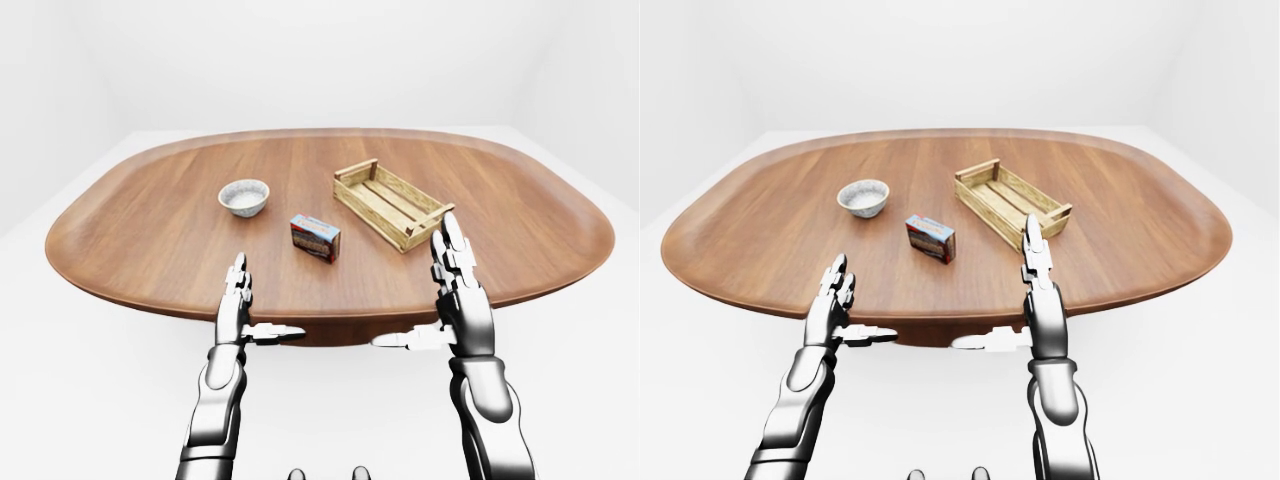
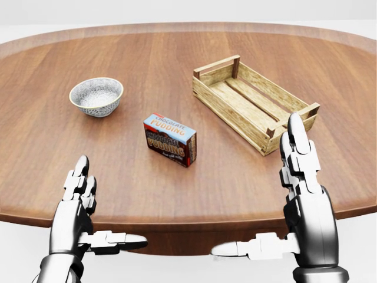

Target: Pick up the chocolate pudding and put it in the tray.

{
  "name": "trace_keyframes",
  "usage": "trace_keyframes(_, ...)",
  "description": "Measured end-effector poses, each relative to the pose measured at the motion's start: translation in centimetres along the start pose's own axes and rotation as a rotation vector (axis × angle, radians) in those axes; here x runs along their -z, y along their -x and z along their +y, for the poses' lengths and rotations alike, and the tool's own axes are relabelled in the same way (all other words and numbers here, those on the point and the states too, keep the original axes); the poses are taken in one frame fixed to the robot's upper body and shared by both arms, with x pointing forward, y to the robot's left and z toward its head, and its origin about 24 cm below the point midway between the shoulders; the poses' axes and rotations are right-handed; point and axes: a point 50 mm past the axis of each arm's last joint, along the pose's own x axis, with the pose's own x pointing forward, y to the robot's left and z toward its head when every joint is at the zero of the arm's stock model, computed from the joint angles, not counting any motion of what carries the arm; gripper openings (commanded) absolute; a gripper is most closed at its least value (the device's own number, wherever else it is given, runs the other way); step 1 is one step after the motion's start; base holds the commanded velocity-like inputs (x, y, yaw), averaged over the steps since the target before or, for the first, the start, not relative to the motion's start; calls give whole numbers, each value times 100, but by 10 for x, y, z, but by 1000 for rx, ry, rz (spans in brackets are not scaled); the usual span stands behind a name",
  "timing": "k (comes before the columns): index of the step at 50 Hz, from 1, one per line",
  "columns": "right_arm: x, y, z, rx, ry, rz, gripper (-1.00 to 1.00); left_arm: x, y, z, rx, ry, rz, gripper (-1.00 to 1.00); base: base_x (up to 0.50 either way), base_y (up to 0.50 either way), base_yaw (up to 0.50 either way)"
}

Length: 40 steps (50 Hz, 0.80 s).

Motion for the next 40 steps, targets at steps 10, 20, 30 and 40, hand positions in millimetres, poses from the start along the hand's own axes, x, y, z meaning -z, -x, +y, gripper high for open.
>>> trace_keyframes(10,3,1,0,-2,0,13,100,0,0,0,0,-1,1,100,25,-6,0)
trace_keyframes(20,3,1,1,-4,0,14,100,0,0,0,0,-2,1,100,25,-2,0)
trace_keyframes(30,1,0,1,-5,0,6,100,0,0,0,0,-3,0,100,24,0,0)
trace_keyframes(40,2,0,1,-6,0,9,100,-1,0,0,0,-4,0,100,23,0,0)
